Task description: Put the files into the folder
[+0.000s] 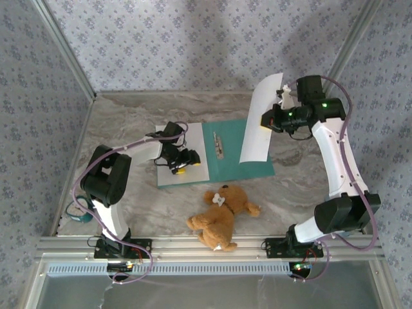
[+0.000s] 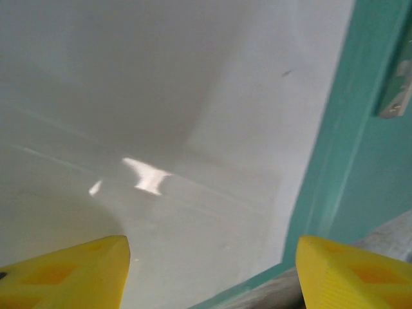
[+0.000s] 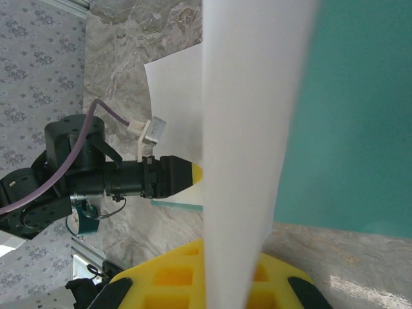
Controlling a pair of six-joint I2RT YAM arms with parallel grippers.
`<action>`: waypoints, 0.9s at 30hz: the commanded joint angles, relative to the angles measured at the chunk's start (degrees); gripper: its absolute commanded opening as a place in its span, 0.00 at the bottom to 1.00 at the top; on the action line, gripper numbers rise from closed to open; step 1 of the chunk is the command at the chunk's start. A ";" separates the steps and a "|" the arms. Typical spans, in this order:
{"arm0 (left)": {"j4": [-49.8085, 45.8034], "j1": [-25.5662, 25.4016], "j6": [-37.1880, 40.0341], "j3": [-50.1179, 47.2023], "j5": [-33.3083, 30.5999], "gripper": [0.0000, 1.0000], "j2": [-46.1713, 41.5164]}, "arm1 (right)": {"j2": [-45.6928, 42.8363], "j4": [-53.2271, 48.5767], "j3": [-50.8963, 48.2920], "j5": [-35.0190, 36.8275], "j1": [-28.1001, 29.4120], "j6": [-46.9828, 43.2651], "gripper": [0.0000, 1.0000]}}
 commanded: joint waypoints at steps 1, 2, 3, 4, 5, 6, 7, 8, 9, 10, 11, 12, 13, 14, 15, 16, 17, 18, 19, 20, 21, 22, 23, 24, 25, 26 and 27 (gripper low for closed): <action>-1.97 1.56 2.13 -2.42 -2.21 0.68 0.33 | 0.70 1.60 1.59 -2.38 0.51 0.36 0.00; -2.16 2.04 2.43 -3.02 -2.86 0.68 0.21 | 0.91 1.96 1.57 -2.91 0.54 0.45 0.00; -2.26 2.72 2.73 -3.72 -3.33 0.68 0.19 | 1.17 2.46 1.51 -3.49 0.70 0.60 0.00; -2.25 3.35 2.99 -4.40 -3.40 0.68 0.28 | 1.53 3.02 1.55 -4.29 0.81 0.69 0.00; -2.25 3.97 3.17 -5.01 -3.33 0.68 0.28 | 1.88 3.66 1.56 -5.15 0.91 0.69 0.00; -2.11 4.67 3.27 -5.58 -3.40 0.67 0.28 | 2.31 4.39 1.59 -5.97 1.17 0.99 0.00; -1.77 5.26 3.37 -6.27 -3.40 0.67 0.13 | 2.80 5.16 1.73 -6.71 1.48 1.18 0.00; -1.46 5.76 3.52 -6.62 -3.45 0.67 0.02 | 3.36 6.12 1.83 -7.56 1.89 1.38 0.00; -1.39 6.02 3.74 -6.87 -3.49 0.67 0.02 | 3.93 6.95 1.86 -8.12 2.29 1.60 0.00; -1.45 6.55 3.94 -6.98 -3.79 0.67 0.10 | 4.62 7.54 2.26 -8.58 2.82 1.85 0.00; -1.45 7.01 3.90 -6.98 -3.86 0.67 0.19 | 5.47 8.09 2.79 -9.16 3.37 1.89 0.00; -1.54 7.36 3.94 -7.00 -3.84 0.67 0.28 | 6.17 8.53 3.23 -9.77 3.91 2.02 0.00; -1.38 7.65 3.91 -6.98 -3.84 0.67 0.23 | 7.01 9.44 3.66 -10.70 4.34 2.45 0.00; -1.44 7.82 3.95 -6.90 -3.91 0.67 0.13 | 7.69 10.23 4.00 -11.57 4.71 2.94 0.00; -1.43 7.93 3.85 -6.75 -3.93 0.67 0.04 | 8.42 11.42 4.29 -12.71 5.19 3.52 0.00; -1.63 8.01 3.87 -6.51 -3.92 0.67 0.02 | 8.95 12.58 4.49 -13.90 5.63 3.88 0.00; -1.81 8.02 3.91 -6.25 -3.88 0.67 0.02 | 9.39 14.02 4.48 -14.96 6.04 4.05 0.00; -1.97 8.10 3.83 -5.99 -3.93 0.67 0.10 | 9.68 15.18 4.34 -15.84 6.29 4.03 0.00; -2.12 8.10 3.81 -5.72 -3.93 0.67 0.15 | 9.94 16.46 3.80 -16.64 6.41 4.03 0.00; -2.21 8.05 3.81 -5.54 -3.85 0.67 0.19 | 10.16 17.48 3.18 -17.56 6.39 4.08 0.00; -2.30 8.10 3.72 -5.41 -3.84 0.67 0.19 | 10.54 18.82 1.98 -18.35 6.09 3.92 0.00; -2.43 8.15 3.77 -5.24 -3.84 0.67 0.19 | 11.16 19.36 0.75 -18.06 5.53 3.90 0.00; -2.64 8.11 3.72 -5.14 -3.84 0.66 0.19 | 11.96 19.01 -0.02 -17.34 4.94 3.61 0.00; -2.90 8.11 3.72 -4.92 -3.84 0.66 0.11 | 12.83 18.18 -0.86 -16.41 4.46 2.43 0.00; -3.08 8.05 3.81 -4.89 -3.91 0.66 0.00 | 13.71 17.82 -2.00 -15.85 3.94 1.15 0.00; -3.21 8.09 3.81 -4.81 -3.93 0.66 -0.05 | 14.46 18.05 -3.17 -14.99 3.50 0.84 0.00; -3.39 8.10 3.91 -4.80 -4.02 0.66 -0.07 | 15.45 18.73 -4.60 -14.10 2.96 0.56 0.00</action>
